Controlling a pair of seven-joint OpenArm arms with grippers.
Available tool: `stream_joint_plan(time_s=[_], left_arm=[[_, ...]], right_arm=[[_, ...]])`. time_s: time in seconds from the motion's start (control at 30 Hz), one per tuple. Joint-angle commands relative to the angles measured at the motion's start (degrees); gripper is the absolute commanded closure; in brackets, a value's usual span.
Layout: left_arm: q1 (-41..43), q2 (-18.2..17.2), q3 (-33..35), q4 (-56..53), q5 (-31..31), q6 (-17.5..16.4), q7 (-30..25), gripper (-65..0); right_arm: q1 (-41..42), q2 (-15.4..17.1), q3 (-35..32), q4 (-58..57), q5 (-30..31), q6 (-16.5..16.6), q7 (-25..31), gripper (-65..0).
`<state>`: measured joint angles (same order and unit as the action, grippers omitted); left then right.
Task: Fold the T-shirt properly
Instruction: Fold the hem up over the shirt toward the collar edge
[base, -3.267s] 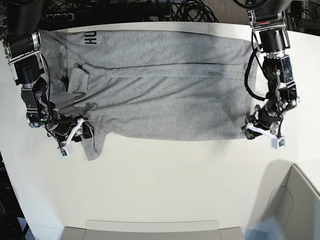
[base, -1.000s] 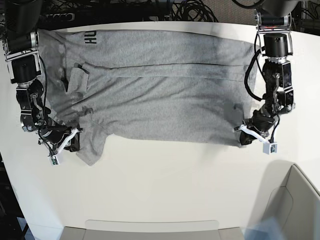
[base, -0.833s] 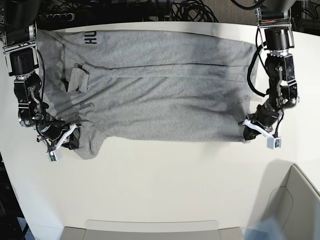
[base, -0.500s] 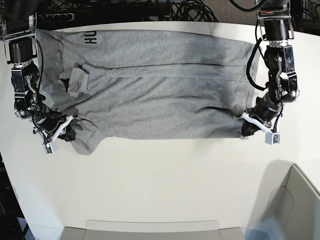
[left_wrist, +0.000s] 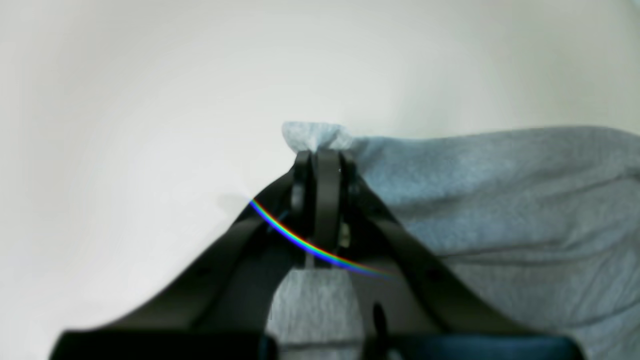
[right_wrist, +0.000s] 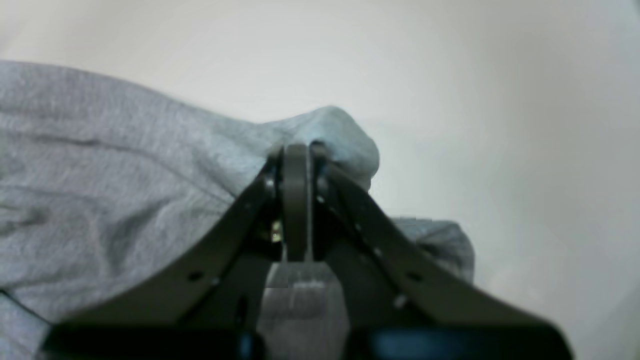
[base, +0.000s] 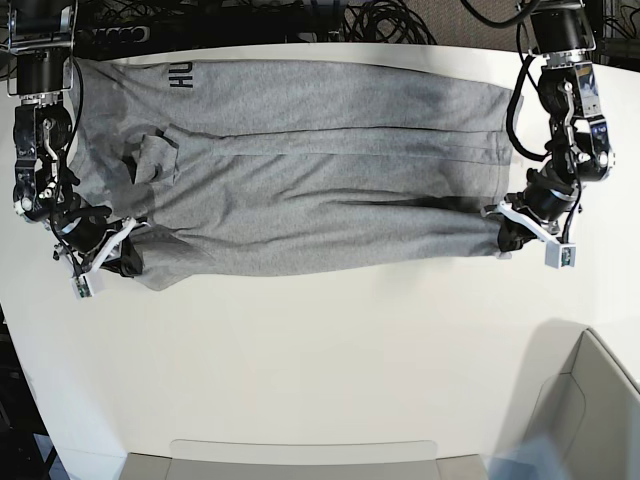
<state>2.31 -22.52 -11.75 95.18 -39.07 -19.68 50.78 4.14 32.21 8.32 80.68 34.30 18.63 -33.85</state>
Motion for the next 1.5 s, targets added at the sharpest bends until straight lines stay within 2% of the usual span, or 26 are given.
stream_joint_plan(time_s=[0.0, 0.17, 0.4, 0.6, 0.8, 0.97, 1.47], left_arm=[[-0.4, -0.9, -0.4, 2.1, -0.7, -0.3, -1.5, 0.0], [2.1, -1.0, -0.4, 4.9, -0.7, 2.7, -1.5, 0.0], [4.5, -1.2, -0.4, 9.0, -0.7, 3.1, -1.4, 0.0], [6.8, -1.2, -0.6, 12.2, -0.7, 3.2, 0.9, 0.0], [9.7, -0.9, -4.7, 15.9, -1.0, 3.2, 4.0, 0.0], [12.0, -0.9, -6.7, 17.7, -1.1, 3.1, 6.0, 0.0], [20.3, -1.0, -6.8, 20.5, -0.9, 2.9, 5.8, 0.0]], right_arm=[[0.3, 1.4, 2.1, 1.9, 0.5, 0.0, 1.4, 0.0], [-4.2, 1.7, 5.9, 6.3, 0.5, 0.0, 1.3, 0.0], [-8.6, 1.2, 13.3, 12.8, 0.5, 0.0, -4.8, 0.0], [-12.7, 1.2, 17.3, 17.3, 0.6, 0.0, -5.5, 0.0], [-17.5, 1.2, 19.7, 21.2, 0.7, 0.1, -5.5, 0.0], [-21.0, -1.0, 23.4, 23.9, 0.8, 0.4, -5.5, 0.0], [-32.4, -5.3, 28.7, 32.7, 0.9, 0.5, -5.5, 0.0]])
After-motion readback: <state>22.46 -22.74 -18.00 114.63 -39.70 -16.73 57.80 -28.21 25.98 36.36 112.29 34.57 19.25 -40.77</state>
